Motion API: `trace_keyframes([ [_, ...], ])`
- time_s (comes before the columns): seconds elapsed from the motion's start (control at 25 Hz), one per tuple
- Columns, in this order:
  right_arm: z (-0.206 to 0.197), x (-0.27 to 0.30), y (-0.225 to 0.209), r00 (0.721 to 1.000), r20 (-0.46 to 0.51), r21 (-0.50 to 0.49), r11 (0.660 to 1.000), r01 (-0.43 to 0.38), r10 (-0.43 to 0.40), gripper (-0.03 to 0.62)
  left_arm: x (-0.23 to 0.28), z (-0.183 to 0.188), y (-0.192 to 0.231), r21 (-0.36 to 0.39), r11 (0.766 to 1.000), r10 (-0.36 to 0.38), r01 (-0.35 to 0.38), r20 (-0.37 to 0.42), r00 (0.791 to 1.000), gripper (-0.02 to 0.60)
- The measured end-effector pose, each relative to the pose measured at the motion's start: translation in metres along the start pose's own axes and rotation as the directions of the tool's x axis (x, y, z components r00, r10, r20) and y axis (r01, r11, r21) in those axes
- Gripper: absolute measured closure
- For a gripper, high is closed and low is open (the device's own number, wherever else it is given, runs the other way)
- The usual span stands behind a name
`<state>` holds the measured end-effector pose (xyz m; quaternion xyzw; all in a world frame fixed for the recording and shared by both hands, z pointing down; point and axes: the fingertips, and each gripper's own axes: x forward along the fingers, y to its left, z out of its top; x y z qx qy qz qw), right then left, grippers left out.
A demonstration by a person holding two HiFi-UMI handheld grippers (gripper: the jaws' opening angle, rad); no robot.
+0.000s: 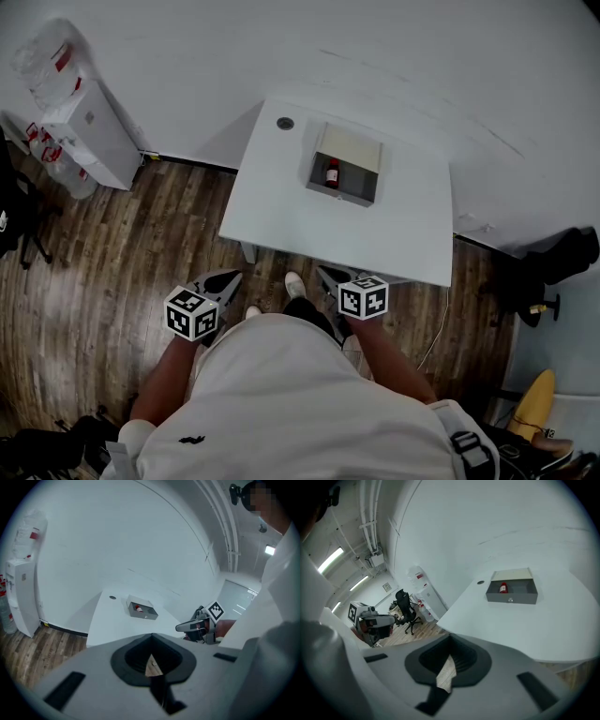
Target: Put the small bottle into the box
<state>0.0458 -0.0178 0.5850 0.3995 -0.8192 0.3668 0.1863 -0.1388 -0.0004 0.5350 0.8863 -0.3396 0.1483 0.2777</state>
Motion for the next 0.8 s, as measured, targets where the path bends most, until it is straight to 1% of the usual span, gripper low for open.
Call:
trace_keyframes([
  [0.2, 0.0, 0.0, -0.008, 1.0, -0.001, 0.014, 1.0, 0.01, -0.01, 0.589, 0.004, -0.001, -0.002, 0.002, 1.0, -0.01, 0.01, -0.007, 1.0, 0.575],
  [0.44, 0.01, 0.007, -0.004, 1.0, -0.017, -0.013, 1.0, -0.007, 0.007, 0.589, 0.005, 0.0, 0.007, -0.022, 1.0, 0.006, -0.007, -0.011, 1.0, 0.575],
  [0.56, 0.018, 0.008, -0.004, 1.0, -0.02, -0.032, 0.999, -0.011, 0.01, 0.589, 0.012, 0.006, 0.006, -0.014, 1.0, -0.005, 0.005, -0.013, 1.0, 0.575],
  [0.8, 0.018, 0.018, -0.004, 0.999, -0.038, -0.026, 1.0, -0.011, 0.01, 0.589, 0.029, 0.021, 0.009, -0.005, 0.999, -0.039, 0.039, -0.01, 0.999, 0.575],
])
